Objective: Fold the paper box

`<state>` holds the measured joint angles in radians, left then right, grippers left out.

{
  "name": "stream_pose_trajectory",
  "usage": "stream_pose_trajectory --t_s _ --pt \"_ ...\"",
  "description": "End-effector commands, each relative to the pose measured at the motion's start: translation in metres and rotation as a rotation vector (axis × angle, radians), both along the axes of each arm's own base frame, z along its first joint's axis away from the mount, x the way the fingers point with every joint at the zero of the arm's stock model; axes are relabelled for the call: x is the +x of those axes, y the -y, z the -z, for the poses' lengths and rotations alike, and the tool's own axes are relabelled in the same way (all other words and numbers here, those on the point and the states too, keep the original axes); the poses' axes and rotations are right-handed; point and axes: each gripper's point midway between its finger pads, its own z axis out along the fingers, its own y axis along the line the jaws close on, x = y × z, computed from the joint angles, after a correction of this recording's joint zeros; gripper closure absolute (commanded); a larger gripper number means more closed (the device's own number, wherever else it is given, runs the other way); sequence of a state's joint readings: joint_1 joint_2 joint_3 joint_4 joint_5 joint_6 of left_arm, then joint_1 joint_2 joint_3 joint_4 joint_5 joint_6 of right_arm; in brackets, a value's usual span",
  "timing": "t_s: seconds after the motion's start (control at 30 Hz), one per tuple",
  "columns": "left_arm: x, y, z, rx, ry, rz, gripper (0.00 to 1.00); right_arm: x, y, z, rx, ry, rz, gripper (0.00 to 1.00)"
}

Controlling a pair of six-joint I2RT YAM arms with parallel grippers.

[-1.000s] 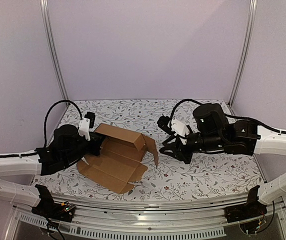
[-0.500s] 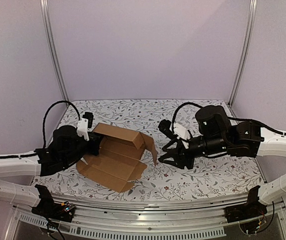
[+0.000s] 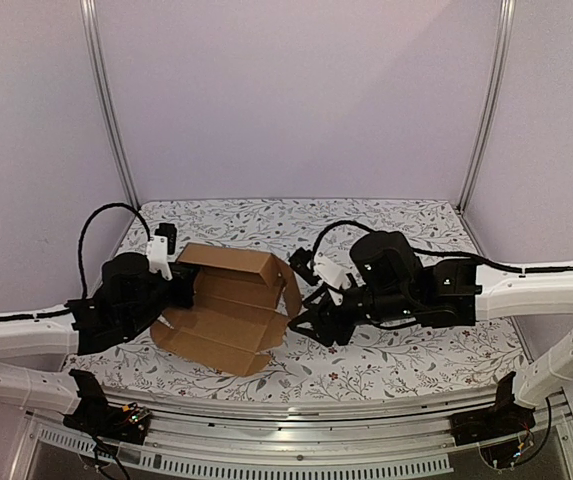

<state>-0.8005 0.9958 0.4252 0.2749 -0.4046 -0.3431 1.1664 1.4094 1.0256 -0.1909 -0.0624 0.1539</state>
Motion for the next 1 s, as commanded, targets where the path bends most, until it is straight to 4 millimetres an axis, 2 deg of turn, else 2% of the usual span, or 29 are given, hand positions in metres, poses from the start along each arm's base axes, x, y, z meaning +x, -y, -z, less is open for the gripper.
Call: stream_pose_trajectory --t_s 0.0,0.6,0.97 --pt "-0.003 -0.005 -0.001 -0.014 0.010 -0.020 1.00 0.015 -0.010 -0.016 0.047 0.032 0.083 0.44" --pt "-0.004 -0.006 -0.001 -0.010 0.010 -0.034 1.00 0.025 -0.018 -0.015 0.040 0.047 0.145 0.44" --pt "-0.006 -0.009 0.002 0.020 0.013 -0.053 1.00 0.026 -0.017 -0.026 0.070 0.044 0.163 0.42"
